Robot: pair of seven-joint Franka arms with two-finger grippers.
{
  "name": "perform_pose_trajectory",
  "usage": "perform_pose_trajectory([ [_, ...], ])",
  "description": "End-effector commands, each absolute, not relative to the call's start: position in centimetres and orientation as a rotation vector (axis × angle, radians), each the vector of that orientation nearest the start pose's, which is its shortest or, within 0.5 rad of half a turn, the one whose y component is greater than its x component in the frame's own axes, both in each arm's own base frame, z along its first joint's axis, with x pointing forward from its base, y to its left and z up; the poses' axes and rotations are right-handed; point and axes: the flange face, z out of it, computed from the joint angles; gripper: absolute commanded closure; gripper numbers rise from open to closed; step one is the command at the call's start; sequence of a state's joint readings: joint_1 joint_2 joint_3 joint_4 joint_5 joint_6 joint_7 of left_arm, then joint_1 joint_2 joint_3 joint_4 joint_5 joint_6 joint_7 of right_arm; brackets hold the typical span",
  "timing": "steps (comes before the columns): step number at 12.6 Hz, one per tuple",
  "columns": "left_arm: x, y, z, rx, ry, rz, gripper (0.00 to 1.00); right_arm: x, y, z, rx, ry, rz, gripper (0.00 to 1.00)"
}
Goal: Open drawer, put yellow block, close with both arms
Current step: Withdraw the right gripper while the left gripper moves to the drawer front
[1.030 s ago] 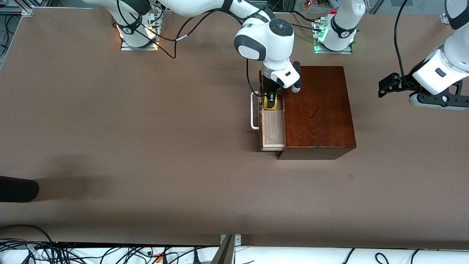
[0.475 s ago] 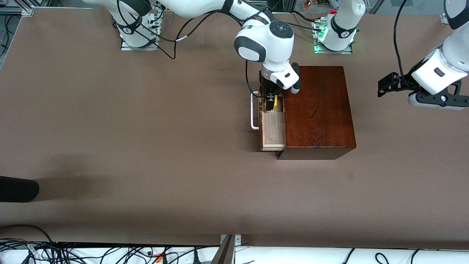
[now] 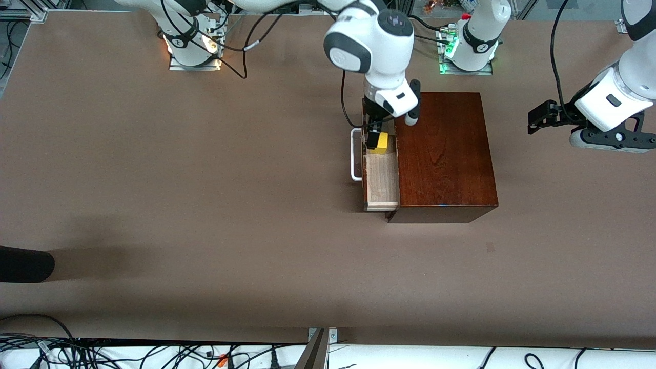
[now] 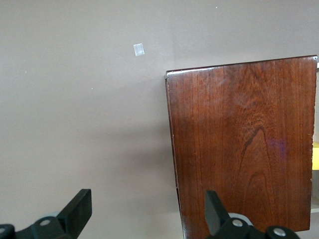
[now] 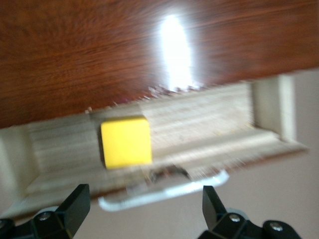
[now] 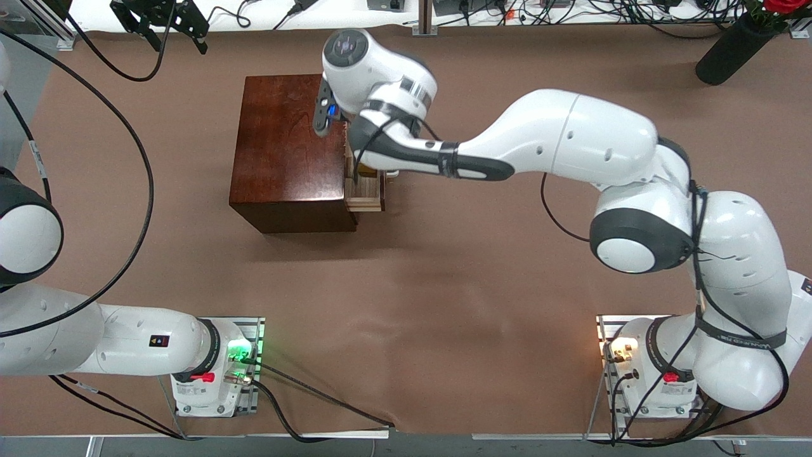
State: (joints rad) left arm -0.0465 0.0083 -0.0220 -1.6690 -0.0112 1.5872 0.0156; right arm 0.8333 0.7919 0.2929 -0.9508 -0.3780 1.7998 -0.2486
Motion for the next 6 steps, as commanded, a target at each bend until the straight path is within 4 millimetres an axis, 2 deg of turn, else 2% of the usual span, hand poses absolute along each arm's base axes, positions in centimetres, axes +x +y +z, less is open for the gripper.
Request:
perform_pose_trajectory([
  [1,55.5,-4.3,58.1,-3.163,0.163,0.157,0.0,46.3,57.0,50.4,-2.694,-1.833,-0.158,0.0],
  [2,55.5,-4.6,58.1,-3.162,0.171,0.159,0.0,49.5,52.7,53.5,-2.788,-1.715,-0.191,0.0],
  [4,55.2,-5.3,58.0,-3.161,0.198,0.184,0.0,53.8,45.7,58.6,-2.88,-1.54,-0.286,0.0],
  [6,54.5,-7.7,57.8,-3.203,0.257,0.258,0.0,57.2,38.5,61.5,-2.913,-1.324,-0.274,0.0],
])
